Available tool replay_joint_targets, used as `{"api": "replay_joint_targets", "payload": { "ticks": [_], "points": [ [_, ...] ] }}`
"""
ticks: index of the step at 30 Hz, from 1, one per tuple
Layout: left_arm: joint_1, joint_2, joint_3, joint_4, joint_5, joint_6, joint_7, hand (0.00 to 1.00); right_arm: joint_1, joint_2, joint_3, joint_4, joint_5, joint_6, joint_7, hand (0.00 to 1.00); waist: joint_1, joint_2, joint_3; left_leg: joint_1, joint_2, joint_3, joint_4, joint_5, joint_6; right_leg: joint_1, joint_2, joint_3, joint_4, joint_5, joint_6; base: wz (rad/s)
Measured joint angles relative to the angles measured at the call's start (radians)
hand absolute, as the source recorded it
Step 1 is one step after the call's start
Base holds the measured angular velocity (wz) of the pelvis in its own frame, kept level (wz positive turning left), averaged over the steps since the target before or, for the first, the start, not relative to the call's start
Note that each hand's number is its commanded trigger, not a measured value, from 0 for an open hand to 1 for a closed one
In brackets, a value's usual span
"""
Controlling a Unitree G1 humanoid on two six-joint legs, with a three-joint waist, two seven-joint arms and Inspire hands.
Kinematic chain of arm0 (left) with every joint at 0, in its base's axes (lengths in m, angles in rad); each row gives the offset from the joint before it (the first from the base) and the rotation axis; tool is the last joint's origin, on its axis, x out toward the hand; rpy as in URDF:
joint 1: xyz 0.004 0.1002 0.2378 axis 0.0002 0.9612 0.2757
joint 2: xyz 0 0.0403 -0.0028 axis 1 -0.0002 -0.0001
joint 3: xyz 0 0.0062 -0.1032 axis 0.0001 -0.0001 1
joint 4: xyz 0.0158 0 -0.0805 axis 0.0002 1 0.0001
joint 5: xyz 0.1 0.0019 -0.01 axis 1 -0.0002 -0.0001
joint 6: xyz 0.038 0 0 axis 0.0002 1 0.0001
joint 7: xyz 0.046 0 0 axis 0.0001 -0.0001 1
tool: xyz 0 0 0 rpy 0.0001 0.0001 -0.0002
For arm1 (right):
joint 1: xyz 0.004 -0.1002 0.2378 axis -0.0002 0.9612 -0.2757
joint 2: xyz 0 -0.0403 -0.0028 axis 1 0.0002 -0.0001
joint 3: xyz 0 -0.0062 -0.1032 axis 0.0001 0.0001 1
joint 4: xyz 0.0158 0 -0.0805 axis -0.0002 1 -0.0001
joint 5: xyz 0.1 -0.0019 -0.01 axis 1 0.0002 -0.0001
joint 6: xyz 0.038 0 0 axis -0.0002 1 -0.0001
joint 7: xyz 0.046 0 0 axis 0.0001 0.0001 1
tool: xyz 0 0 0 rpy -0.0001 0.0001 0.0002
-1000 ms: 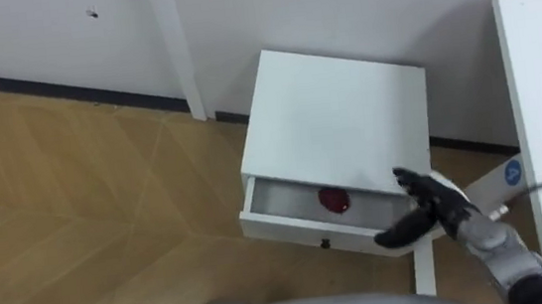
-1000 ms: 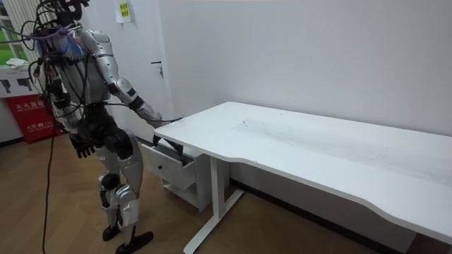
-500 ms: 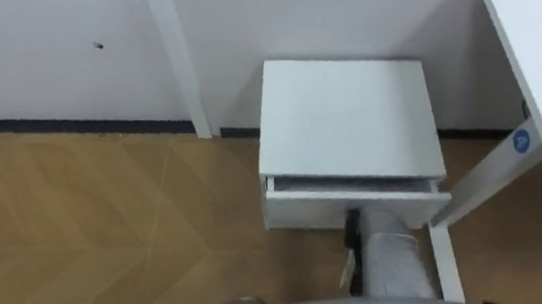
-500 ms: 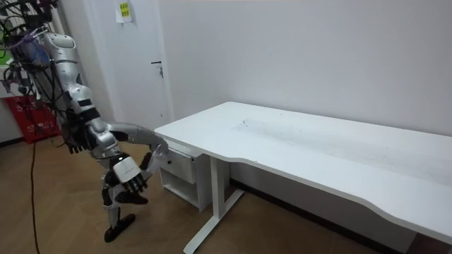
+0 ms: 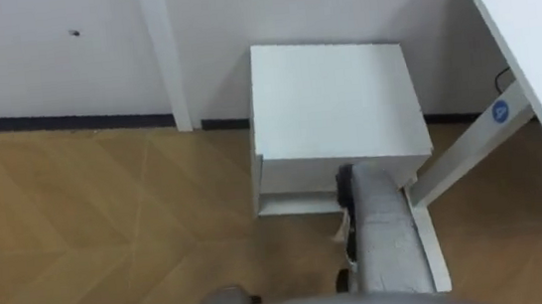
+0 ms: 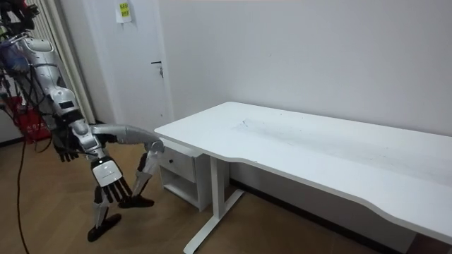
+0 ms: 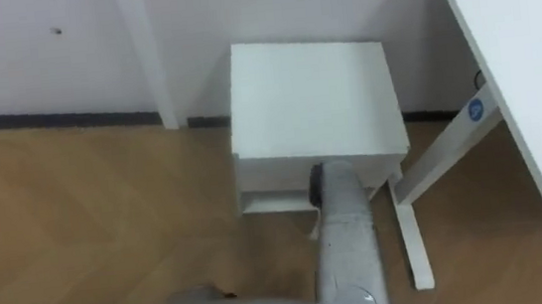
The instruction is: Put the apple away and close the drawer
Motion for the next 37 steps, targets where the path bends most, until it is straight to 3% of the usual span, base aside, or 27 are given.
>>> {"api": "replay_joint_targets", "payload": {
  "ticks": [2, 3, 5, 8, 10, 11, 15, 18, 24, 32, 37],
  "points": [
    [0.010, 0.002, 0.001, -0.003, -0.004, -0.015, 0.032, 0.00, 0.013, 0.002, 0.001, 0.001, 0.007, 0.010, 0.003, 0.00, -0.003, -0.020, -0.0028, 0.047, -0.034, 0.006, -0.097, 0.039, 0.004, 0.231, 0.004, 0.000, -0.361, 0.008, 0.015, 0.10],
    [0.014, 0.003, 0.003, -0.008, -0.004, -0.015, 0.037, 0.00, 0.021, 0.002, 0.001, 0.001, 0.003, 0.011, 0.004, 0.00, -0.001, -0.026, -0.0058, 0.062, -0.045, 0.007, -0.130, 0.050, 0.001, 0.290, 0.011, -0.002, -0.463, 0.008, 0.017, 0.06],
    [0.029, 0.005, 0.022, -0.045, -0.005, -0.017, 0.048, 0.00, 0.021, 0.003, -0.005, 0.000, -0.011, 0.011, 0.005, 0.00, 0.011, -0.062, -0.0123, 0.125, -0.068, 0.018, -0.264, 0.108, -0.009, 0.494, 0.058, 0.004, -0.847, -0.018, 0.027, -0.08],
    [0.026, 0.005, 0.048, -0.065, -0.009, -0.041, 0.050, 0.00, -0.005, 0.003, -0.043, 0.001, -0.008, -0.004, 0.001, 0.00, 0.039, -0.079, -0.0140, 0.171, -0.059, 0.022, -0.366, 0.149, -0.048, 0.669, 0.111, -0.008, -1.182, -0.043, 0.024, -0.22],
    [0.023, 0.005, 0.058, -0.080, -0.007, -0.056, 0.050, 0.00, -0.032, 0.003, -0.043, -0.002, -0.010, -0.016, 0.003, 0.00, 0.048, -0.094, -0.0152, 0.190, -0.047, 0.019, -0.397, 0.162, -0.069, 0.717, 0.132, -0.018, -1.272, -0.040, 0.022, -0.11],
    [0.018, 0.003, 0.059, -0.083, -0.007, -0.065, 0.045, 0.00, -0.045, 0.003, -0.042, -0.004, -0.010, -0.026, 0.004, 0.00, 0.051, -0.091, -0.0138, 0.202, -0.039, 0.021, -0.410, 0.168, -0.081, 0.741, 0.150, -0.025, -1.311, -0.027, 0.009, -0.05],
    [0.019, -0.006, 0.059, -0.096, -0.007, -0.079, 0.041, 0.00, -0.055, 0.008, -0.033, -0.043, -0.011, -0.055, 0.008, 0.00, 0.055, -0.093, -0.0173, 0.241, -0.014, 0.020, -0.461, 0.191, -0.119, 0.781, 0.181, -0.030, -1.357, -0.015, -0.005, 0.04],
    [0.018, -0.024, 0.059, -0.105, -0.007, -0.079, 0.039, 0.00, -0.078, 0.014, -0.030, -0.044, -0.020, -0.068, 0.030, 0.00, 0.058, -0.082, -0.0175, 0.260, -0.005, 0.020, -0.508, 0.202, -0.132, 0.777, 0.193, -0.032, -1.361, -0.015, -0.011, 0.00],
    [0.036, -0.032, 0.063, -0.103, -0.005, -0.080, 0.022, 0.00, -0.056, 0.025, -0.031, -0.031, -0.008, -0.076, 0.063, 0.00, 0.057, -0.066, -0.0157, 0.296, -0.007, 0.018, -0.561, 0.215, -0.134, 0.794, 0.196, -0.033, -1.375, -0.014, -0.013, -0.02],
    [0.045, -0.038, 0.084, -0.053, 0.015, -0.068, 0.022, 0.00, -0.039, 0.063, -0.031, 0.039, 0.013, -0.075, 0.123, 0.00, 0.060, -0.072, -0.0125, 0.311, -0.009, 0.015, -0.574, 0.215, -0.134, 0.812, 0.195, -0.033, -1.393, -0.014, -0.013, 0.00],
    [0.045, -0.043, 0.084, -0.054, 0.017, -0.057, 0.021, 0.00, -0.042, 0.071, -0.031, 0.051, 0.017, -0.075, 0.158, 0.00, 0.068, -0.064, -0.0116, 0.311, -0.008, 0.014, -0.574, 0.215, -0.134, 0.813, 0.195, -0.040, -1.393, -0.015, -0.014, 0.00]
  ]
}}
